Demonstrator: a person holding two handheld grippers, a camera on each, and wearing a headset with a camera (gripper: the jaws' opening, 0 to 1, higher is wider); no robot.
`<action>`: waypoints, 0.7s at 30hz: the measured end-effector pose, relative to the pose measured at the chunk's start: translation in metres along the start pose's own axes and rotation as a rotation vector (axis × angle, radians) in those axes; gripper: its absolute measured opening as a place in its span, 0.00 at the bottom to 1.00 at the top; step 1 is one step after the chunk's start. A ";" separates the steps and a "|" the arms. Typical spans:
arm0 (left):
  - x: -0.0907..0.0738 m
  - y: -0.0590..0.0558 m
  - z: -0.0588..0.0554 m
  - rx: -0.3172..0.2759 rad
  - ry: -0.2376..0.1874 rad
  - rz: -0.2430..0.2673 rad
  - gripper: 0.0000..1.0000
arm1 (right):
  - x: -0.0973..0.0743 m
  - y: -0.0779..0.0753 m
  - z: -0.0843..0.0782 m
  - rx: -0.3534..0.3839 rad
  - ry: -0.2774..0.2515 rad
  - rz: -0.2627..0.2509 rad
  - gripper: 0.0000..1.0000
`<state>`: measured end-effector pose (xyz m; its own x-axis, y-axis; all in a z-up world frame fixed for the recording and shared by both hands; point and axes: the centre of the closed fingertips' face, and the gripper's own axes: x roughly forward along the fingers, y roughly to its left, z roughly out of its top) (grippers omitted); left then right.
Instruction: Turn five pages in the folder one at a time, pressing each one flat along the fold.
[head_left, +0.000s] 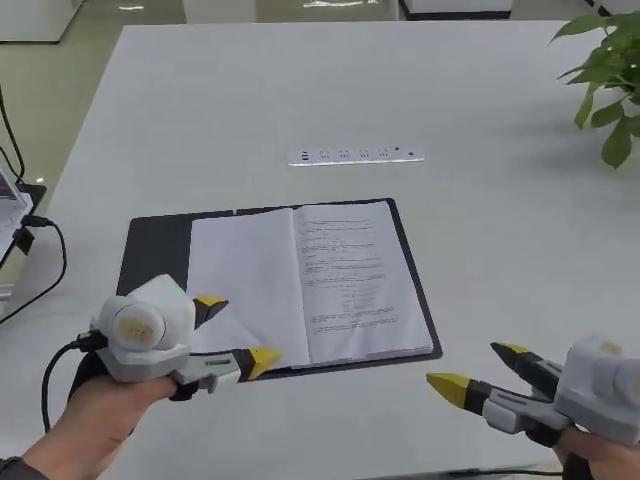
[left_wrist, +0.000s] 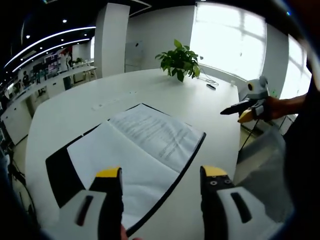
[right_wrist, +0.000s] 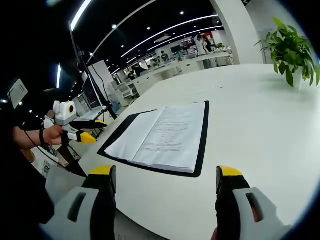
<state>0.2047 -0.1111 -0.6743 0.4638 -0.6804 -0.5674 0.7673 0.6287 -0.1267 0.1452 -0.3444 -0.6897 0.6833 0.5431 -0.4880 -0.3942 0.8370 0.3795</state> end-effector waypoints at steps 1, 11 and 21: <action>0.006 -0.003 0.004 0.012 0.001 -0.010 0.62 | 0.000 -0.001 0.000 0.002 0.000 -0.003 0.82; 0.056 -0.022 0.029 0.062 0.006 -0.080 0.62 | -0.001 -0.002 -0.004 0.026 0.009 -0.005 0.79; 0.103 -0.042 0.037 0.108 0.035 -0.117 0.61 | -0.002 -0.007 -0.004 0.056 0.004 -0.009 0.77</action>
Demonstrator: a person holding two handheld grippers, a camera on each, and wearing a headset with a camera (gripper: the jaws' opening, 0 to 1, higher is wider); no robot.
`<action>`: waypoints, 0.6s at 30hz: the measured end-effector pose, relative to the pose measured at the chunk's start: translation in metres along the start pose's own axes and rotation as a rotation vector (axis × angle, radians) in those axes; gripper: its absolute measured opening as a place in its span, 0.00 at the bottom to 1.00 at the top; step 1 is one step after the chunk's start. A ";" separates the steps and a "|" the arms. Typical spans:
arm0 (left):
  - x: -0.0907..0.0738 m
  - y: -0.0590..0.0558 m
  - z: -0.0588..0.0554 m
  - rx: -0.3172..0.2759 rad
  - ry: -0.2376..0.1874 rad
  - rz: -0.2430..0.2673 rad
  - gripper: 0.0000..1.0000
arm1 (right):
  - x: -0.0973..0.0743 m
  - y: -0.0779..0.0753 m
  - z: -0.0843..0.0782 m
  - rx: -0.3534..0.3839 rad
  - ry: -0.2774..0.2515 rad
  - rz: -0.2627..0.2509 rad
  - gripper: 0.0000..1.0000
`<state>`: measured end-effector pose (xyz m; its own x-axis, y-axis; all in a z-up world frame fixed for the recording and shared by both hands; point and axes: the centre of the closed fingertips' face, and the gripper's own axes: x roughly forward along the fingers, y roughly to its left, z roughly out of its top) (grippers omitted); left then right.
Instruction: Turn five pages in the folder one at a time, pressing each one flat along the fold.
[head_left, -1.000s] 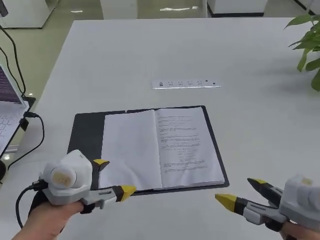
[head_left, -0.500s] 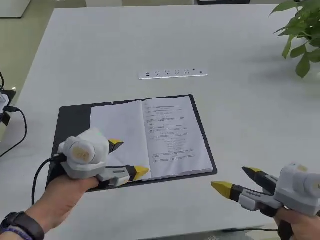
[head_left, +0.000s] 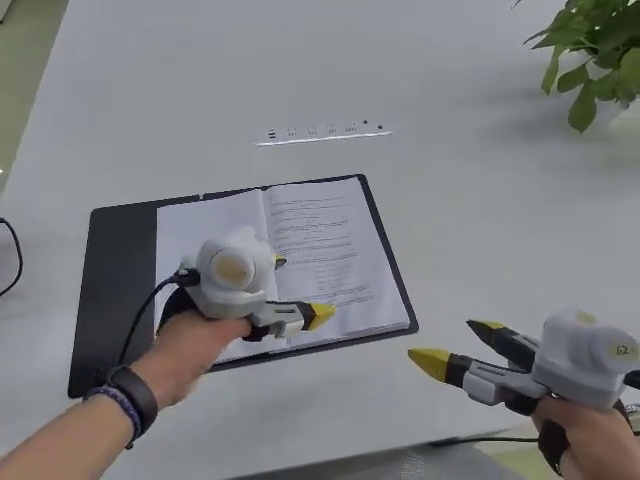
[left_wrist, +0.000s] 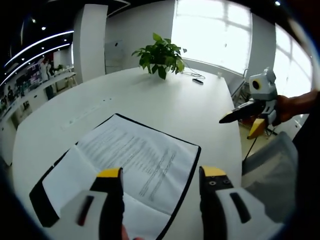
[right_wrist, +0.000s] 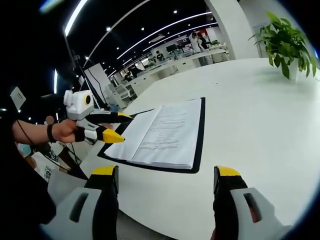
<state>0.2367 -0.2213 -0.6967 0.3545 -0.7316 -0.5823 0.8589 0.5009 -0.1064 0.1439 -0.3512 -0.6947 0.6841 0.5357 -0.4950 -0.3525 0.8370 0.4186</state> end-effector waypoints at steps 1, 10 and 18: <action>0.004 -0.002 0.001 0.006 0.001 -0.004 0.61 | 0.000 -0.001 0.000 0.000 -0.001 -0.001 0.77; 0.039 -0.015 0.012 0.040 0.011 -0.042 0.60 | -0.002 -0.005 0.000 0.014 -0.004 -0.007 0.77; 0.071 -0.024 0.011 0.039 0.033 -0.040 0.64 | -0.002 -0.006 -0.006 0.024 0.009 -0.002 0.76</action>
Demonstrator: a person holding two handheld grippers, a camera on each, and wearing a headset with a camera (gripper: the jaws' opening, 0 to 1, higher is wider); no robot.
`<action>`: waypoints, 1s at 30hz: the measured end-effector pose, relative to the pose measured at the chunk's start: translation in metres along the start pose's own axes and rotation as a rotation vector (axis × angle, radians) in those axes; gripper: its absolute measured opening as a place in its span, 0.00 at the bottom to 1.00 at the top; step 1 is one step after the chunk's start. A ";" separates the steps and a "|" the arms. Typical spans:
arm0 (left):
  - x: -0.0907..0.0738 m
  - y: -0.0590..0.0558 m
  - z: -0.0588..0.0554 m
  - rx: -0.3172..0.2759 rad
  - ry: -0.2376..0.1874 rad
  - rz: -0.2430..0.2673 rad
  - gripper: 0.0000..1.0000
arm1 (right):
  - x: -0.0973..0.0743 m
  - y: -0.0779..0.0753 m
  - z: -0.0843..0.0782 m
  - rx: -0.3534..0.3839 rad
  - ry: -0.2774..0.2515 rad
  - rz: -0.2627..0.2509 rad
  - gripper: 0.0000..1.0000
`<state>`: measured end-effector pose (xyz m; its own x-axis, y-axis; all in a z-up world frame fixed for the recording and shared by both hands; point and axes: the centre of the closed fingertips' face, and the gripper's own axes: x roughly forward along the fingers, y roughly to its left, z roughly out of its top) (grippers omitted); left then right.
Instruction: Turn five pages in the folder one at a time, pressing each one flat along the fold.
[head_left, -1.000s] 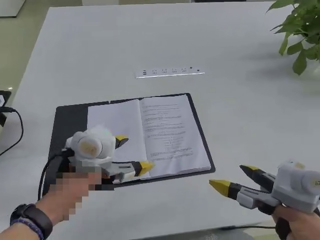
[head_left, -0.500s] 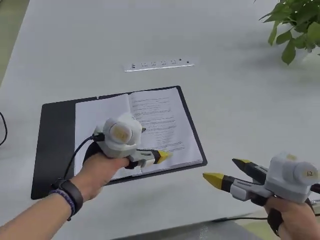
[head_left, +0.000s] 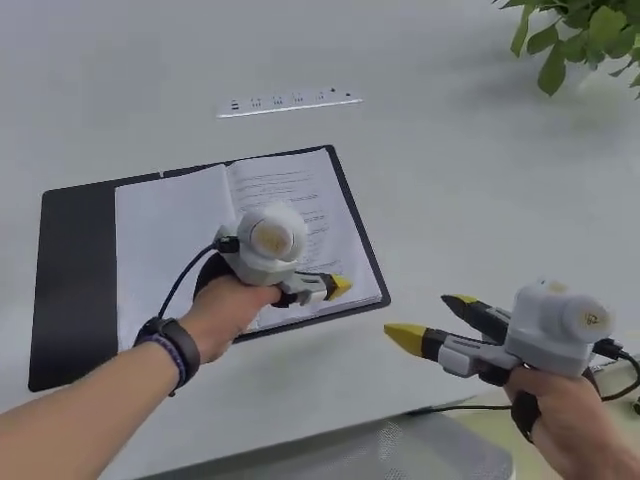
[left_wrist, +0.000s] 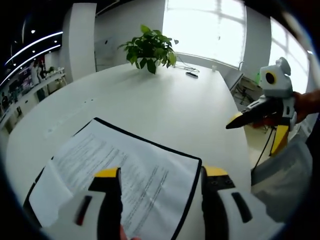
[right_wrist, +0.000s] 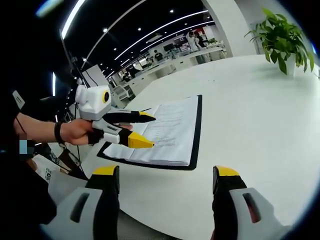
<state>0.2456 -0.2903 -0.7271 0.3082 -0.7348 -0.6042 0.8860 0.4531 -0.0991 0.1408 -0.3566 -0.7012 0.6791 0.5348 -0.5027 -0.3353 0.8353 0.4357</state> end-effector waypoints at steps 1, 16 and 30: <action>0.005 -0.001 0.000 -0.004 0.004 0.003 0.64 | 0.000 0.001 -0.001 0.002 0.004 0.003 0.75; 0.047 -0.005 -0.029 0.013 0.112 0.061 0.63 | 0.003 -0.002 -0.007 0.004 0.039 0.031 0.72; 0.045 -0.001 -0.033 0.041 0.090 0.071 0.59 | 0.011 0.003 -0.009 -0.007 0.060 0.075 0.70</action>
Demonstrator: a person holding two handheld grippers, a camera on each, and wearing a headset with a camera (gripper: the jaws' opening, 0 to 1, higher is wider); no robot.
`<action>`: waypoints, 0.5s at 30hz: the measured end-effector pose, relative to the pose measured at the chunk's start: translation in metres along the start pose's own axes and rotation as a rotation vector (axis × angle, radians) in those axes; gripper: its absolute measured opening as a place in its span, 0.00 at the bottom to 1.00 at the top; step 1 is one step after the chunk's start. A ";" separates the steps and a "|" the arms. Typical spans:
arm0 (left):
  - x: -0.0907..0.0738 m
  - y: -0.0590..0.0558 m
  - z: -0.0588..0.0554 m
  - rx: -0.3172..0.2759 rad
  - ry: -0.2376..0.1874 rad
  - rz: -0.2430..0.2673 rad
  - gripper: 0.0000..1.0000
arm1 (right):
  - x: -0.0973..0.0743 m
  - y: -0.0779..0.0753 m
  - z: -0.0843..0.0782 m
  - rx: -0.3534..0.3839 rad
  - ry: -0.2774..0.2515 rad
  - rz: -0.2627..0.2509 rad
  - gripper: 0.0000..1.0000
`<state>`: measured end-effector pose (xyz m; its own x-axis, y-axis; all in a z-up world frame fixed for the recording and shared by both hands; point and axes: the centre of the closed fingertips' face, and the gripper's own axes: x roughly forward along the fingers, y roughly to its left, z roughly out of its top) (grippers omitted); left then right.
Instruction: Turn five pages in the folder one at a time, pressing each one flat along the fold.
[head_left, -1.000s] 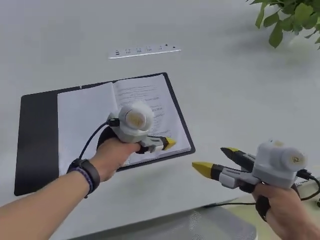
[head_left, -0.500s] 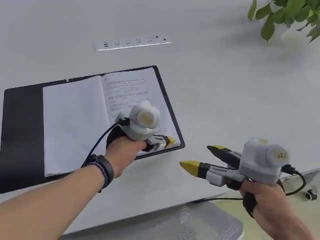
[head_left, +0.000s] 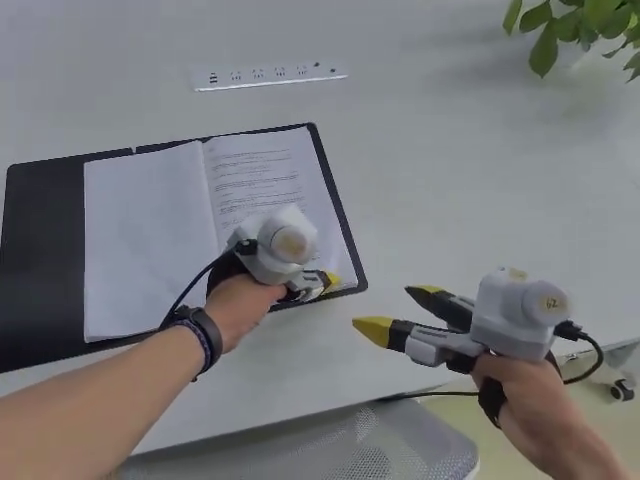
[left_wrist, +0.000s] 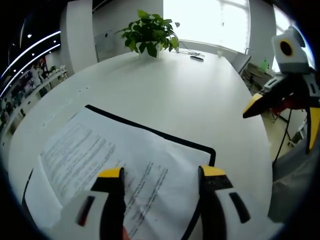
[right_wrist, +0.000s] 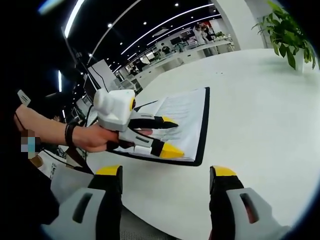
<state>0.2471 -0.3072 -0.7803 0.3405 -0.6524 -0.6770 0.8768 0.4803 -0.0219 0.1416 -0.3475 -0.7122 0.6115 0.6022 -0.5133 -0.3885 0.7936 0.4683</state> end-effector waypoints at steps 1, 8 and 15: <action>0.001 0.000 0.000 -0.001 0.000 0.000 0.59 | 0.000 -0.001 0.001 0.000 -0.001 0.001 0.70; 0.000 0.003 0.001 -0.003 -0.009 -0.002 0.56 | 0.003 -0.006 0.009 0.003 -0.015 0.014 0.67; 0.000 0.007 0.002 -0.018 -0.016 -0.004 0.50 | 0.015 -0.012 0.023 0.002 -0.027 0.040 0.64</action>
<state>0.2541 -0.3055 -0.7792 0.3427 -0.6636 -0.6650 0.8719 0.4881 -0.0377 0.1711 -0.3498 -0.7089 0.6135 0.6310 -0.4748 -0.4118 0.7687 0.4894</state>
